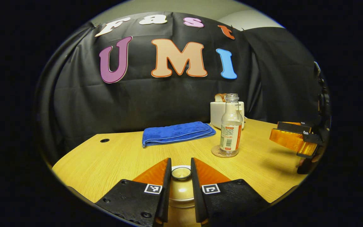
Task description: Open the teacup lid with one hand, grasp the water bottle and pour water into the teacup with the other hand; after pouring, place the water bottle on the coaster and then close the teacup lid.
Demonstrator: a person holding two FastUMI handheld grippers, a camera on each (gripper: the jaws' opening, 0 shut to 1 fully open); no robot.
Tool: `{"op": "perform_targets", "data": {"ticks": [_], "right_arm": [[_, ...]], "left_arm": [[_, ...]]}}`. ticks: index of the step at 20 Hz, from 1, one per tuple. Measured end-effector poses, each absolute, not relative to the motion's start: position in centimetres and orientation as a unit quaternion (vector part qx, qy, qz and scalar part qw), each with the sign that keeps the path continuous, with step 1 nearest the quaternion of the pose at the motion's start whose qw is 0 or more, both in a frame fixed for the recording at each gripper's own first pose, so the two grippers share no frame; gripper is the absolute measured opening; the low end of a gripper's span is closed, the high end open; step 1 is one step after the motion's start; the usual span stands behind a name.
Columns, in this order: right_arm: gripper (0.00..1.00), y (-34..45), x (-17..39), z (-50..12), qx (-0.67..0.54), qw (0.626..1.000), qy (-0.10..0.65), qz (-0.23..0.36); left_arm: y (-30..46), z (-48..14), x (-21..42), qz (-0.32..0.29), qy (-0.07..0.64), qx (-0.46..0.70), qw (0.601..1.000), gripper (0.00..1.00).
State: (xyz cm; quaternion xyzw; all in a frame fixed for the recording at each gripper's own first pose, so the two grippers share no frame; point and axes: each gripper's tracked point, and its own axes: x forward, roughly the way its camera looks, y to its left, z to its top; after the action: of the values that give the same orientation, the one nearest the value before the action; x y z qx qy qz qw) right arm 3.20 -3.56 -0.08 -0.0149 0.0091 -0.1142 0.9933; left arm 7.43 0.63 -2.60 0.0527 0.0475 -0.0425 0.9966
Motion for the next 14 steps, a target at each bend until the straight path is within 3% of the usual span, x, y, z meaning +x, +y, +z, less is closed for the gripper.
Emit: {"op": "perform_targets", "data": {"ticks": [4,5,6,8,11,14], "right_arm": [[0.97,-3.6,3.2,-0.1,-0.015,0.993,0.009,-0.114],[0.93,-3.6,3.2,-0.1,-0.015,0.993,0.009,-0.115],[0.98,-3.7,3.2,-0.1,-0.015,0.993,0.009,-0.116],[0.98,-3.7,3.2,-0.1,-0.015,0.993,0.009,-0.116],[0.98,-3.7,3.2,-0.1,-0.015,0.993,0.009,-0.116],[0.98,-3.7,3.1,-0.1,-0.015,0.993,0.009,-0.117]], "left_arm": [[0.8,-2.3,7.2,-0.043,0.034,0.044,0.998,0.37],[0.9,-2.2,7.2,-0.04,0.03,0.042,0.998,0.43],[1.0,-2.0,7.2,-0.037,0.027,0.041,0.998,0.47],[1.2,-1.8,7.0,-0.033,0.02,0.036,0.999,0.59],[1.7,-1.4,6.7,-0.017,0.006,0.033,0.999,0.96],[2.5,-0.6,6.2,0.003,-0.014,0.03,0.999,0.98]]}}
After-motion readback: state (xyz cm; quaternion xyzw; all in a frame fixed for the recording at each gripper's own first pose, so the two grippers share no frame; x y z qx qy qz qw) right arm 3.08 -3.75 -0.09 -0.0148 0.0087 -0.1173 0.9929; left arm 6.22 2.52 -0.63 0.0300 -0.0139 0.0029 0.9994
